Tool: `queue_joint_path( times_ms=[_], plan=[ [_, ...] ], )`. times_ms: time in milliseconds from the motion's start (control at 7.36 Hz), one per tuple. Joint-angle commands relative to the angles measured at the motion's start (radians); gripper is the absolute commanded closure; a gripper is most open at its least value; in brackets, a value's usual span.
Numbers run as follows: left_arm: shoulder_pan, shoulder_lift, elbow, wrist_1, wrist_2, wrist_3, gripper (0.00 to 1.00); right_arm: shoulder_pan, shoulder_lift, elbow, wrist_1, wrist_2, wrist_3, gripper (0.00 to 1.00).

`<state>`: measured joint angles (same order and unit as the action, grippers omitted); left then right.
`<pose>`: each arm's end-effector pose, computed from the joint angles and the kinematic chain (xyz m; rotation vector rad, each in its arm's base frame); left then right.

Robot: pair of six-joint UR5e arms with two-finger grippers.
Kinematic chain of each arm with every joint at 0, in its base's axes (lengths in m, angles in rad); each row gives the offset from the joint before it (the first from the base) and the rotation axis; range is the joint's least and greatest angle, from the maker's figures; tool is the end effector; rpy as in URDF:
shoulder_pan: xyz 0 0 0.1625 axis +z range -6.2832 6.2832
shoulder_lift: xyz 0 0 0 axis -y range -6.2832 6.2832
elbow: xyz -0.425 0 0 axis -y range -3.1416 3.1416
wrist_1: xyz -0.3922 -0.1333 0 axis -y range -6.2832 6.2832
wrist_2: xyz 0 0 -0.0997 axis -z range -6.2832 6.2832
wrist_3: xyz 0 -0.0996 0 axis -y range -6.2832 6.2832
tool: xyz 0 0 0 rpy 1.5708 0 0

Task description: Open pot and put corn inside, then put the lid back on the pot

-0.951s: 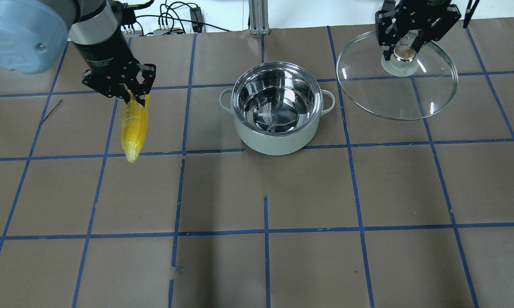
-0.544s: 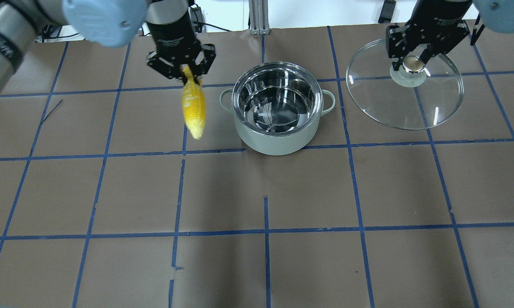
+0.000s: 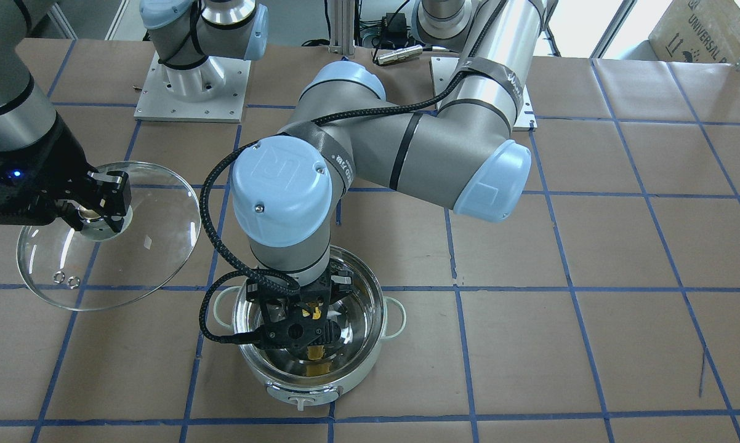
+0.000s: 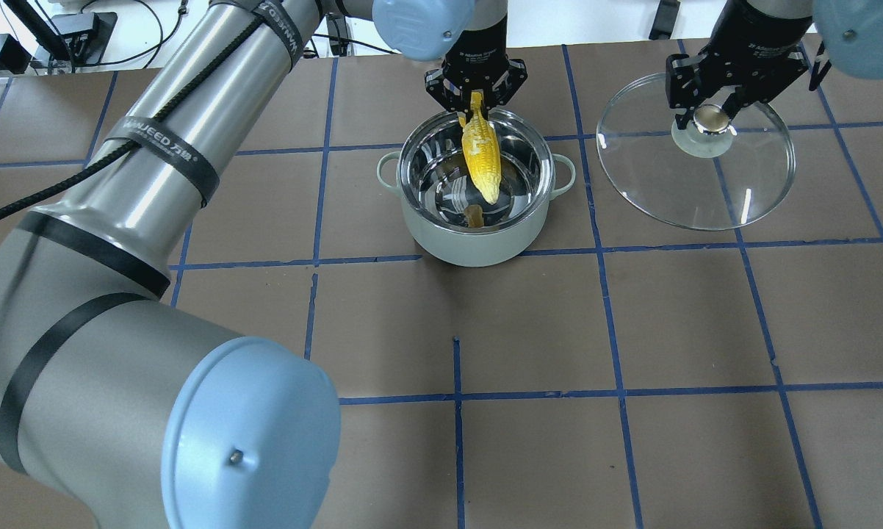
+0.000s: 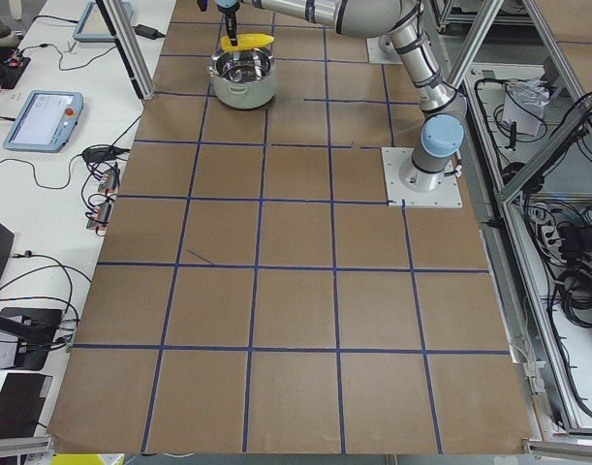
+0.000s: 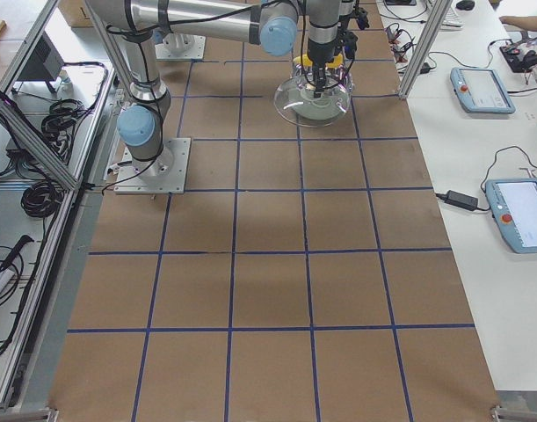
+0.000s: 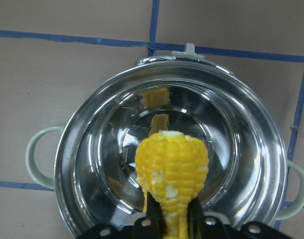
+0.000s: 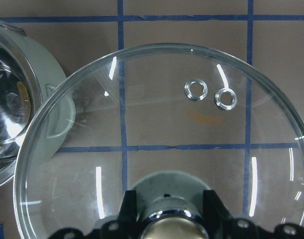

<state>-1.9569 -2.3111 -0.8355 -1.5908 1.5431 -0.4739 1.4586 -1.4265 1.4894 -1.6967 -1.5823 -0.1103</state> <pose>-0.4183 -0.6677 0.3723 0.1377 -3.1234 -0.0536 0.0688 -0.5696 0.4653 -0.0035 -3.1217 0.0958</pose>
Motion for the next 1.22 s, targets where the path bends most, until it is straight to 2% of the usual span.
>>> queue_joint_path(
  times_ms=[0, 408, 680, 816, 1087],
  plan=[
    [0.012, -0.01, -0.002, 0.005, -0.006, 0.015, 0.95, 0.0, 0.0, 0.002, -0.001, 0.001, 0.0, 0.95],
    [0.021, -0.017, -0.005, 0.032, 0.0, -0.006, 0.94, -0.001, 0.0, 0.002, -0.001, 0.004, -0.002, 0.95],
    [0.02, -0.034, -0.004, 0.105, 0.005, -0.024, 0.15, 0.0, 0.0, 0.0, -0.001, 0.004, -0.002, 0.95],
    [0.02, -0.034, -0.005, 0.113, 0.006, -0.047, 0.0, -0.001, 0.0, 0.002, -0.001, 0.004, -0.002, 0.95],
    [0.032, -0.033, -0.019, 0.106, 0.009, -0.017, 0.0, 0.0, 0.0, 0.002, -0.001, 0.004, -0.002, 0.95]
  ],
)
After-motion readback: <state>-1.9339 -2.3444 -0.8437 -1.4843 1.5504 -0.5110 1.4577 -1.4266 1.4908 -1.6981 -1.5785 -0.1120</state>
